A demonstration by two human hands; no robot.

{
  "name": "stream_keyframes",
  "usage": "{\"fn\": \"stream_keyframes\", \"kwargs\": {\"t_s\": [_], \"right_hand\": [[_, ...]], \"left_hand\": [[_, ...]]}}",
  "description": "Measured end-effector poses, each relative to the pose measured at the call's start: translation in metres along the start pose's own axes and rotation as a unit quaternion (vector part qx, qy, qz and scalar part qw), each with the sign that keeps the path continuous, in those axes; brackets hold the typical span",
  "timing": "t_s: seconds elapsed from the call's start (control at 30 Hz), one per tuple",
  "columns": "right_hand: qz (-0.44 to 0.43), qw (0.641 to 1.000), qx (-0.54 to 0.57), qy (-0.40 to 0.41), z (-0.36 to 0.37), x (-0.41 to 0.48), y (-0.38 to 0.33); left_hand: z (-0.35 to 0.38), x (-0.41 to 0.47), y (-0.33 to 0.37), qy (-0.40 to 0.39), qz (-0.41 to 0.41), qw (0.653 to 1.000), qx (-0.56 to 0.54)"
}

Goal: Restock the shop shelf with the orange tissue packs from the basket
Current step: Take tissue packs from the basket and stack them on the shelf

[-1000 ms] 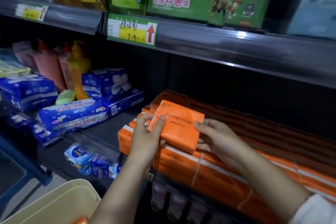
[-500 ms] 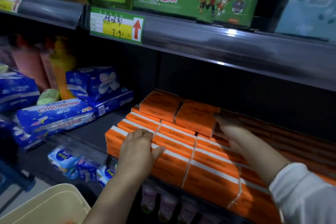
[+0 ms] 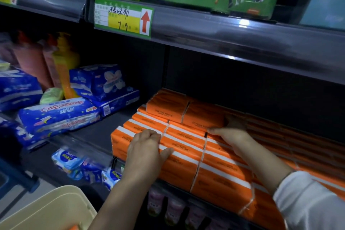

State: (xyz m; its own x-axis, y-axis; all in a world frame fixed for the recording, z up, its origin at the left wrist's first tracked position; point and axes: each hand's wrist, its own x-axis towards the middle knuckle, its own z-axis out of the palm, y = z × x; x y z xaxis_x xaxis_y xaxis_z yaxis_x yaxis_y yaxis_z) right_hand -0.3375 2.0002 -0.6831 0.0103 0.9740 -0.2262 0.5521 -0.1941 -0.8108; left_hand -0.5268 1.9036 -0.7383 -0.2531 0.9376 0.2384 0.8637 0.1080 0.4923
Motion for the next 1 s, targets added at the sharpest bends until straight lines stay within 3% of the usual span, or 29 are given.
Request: {"fn": "stream_keyframes", "kwargs": {"t_s": [0.27,0.43,0.6,0.77,0.83,0.93,1.0], "right_hand": [[0.02,0.999,0.029,-0.006,0.005,0.003,0.0],[-0.058,0.988,-0.086,0.111,-0.001,-0.008,0.007],[-0.216,0.935,-0.215,0.181,0.001,-0.056,0.014],[-0.324,0.902,-0.274,0.084,0.033,-0.114,0.017],[-0.338,0.898,-0.281,0.027,0.055,-0.138,0.013],[-0.344,0.894,-0.283,-0.052,0.097,-0.17,0.007],[-0.344,0.89,-0.284,-0.098,0.128,-0.186,0.006]], "left_hand": [[0.0,0.0,-0.001,-0.004,0.01,1.0,-0.004],[-0.006,-0.002,0.001,0.002,0.02,1.0,0.015],[-0.044,-0.02,-0.01,0.078,-0.002,0.996,0.037],[-0.093,-0.088,-0.071,0.104,0.014,0.979,0.172],[-0.107,-0.132,-0.108,0.055,0.015,0.97,0.237],[-0.12,-0.196,-0.168,-0.059,-0.071,0.952,0.29],[-0.124,-0.232,-0.201,-0.089,-0.121,0.943,0.297]]}}
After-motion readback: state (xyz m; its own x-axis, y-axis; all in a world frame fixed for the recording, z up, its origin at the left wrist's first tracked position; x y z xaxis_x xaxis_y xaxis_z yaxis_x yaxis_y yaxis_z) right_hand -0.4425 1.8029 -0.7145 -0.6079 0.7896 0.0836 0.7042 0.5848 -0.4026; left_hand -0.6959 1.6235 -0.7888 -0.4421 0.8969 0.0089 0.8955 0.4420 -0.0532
